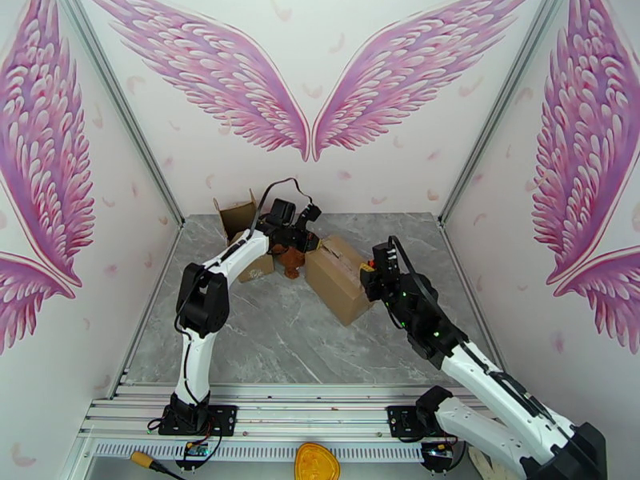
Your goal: Unpack the express box
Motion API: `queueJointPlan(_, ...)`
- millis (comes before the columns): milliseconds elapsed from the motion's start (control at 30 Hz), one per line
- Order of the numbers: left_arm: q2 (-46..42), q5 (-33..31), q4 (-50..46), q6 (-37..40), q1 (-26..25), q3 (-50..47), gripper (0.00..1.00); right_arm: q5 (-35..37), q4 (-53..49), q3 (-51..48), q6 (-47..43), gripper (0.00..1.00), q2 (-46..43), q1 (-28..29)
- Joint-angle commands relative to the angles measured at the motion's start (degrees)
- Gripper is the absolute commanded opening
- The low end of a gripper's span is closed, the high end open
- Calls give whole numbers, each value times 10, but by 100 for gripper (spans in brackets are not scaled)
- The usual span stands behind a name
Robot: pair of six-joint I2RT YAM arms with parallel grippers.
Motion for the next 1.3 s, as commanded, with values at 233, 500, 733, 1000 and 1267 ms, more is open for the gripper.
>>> queueJointPlan(233,-16,-2,-26,40,-2,2,0,-11,114,43,-44,0,53,-5)
queueJointPlan(500,-13,3,-26,43,-2,7,0,-19,134,59,-59,0,67,-13)
queueJointPlan(733,-9,6,-30,43,-5,15,0,-59,154,66,-46,0,115,-30)
queueJointPlan(1000,-8,-1,-35,43,-7,15,0,-96,145,67,-23,0,145,-34)
queueJointPlan(1267,-5,-8,-34,40,-7,16,0,-97,106,60,-18,0,131,-34)
